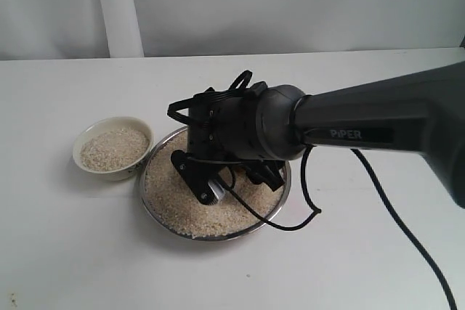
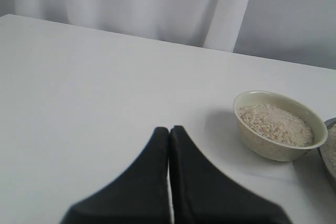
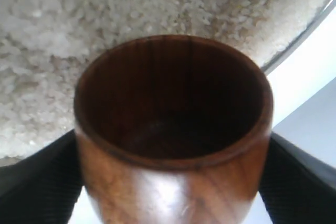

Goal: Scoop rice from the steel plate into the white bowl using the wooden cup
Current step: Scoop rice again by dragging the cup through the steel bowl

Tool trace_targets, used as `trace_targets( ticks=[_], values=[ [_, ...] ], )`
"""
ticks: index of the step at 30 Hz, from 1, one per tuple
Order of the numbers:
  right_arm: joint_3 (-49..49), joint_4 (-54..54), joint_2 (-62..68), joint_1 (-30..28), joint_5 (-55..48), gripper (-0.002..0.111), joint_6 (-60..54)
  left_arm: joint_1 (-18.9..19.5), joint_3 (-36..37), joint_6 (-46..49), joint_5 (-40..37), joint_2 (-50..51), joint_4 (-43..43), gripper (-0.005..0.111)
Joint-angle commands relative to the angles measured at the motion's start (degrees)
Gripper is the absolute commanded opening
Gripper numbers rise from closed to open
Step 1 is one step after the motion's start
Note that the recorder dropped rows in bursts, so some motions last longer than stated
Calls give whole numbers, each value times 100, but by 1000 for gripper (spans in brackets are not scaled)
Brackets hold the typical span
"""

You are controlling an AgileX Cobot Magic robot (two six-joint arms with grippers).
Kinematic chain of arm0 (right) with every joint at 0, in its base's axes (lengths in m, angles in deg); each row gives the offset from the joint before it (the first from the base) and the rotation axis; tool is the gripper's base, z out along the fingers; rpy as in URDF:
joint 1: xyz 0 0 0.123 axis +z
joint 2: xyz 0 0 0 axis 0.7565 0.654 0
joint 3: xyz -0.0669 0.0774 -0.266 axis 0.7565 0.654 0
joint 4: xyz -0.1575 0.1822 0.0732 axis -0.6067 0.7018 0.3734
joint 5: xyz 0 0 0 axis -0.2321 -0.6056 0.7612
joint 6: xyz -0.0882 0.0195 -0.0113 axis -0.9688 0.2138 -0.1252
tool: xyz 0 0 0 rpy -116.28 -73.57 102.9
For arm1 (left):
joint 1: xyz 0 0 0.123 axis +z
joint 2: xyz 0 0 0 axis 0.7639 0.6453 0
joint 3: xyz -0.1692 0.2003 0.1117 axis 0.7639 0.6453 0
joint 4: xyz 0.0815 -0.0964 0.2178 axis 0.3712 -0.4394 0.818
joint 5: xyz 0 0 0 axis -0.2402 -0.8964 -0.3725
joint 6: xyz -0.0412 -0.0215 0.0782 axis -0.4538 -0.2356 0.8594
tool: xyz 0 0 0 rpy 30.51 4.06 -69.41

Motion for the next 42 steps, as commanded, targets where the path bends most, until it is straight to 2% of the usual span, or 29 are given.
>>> trace_targets(
  ticks=[1,42],
  values=[
    [14,-56,6,-3,19,0,-34,-26,4,-13,39,22,15,0],
    [14,768,106,909,8,0,-522,-26,4,-13,39,22,15,0]
  ],
)
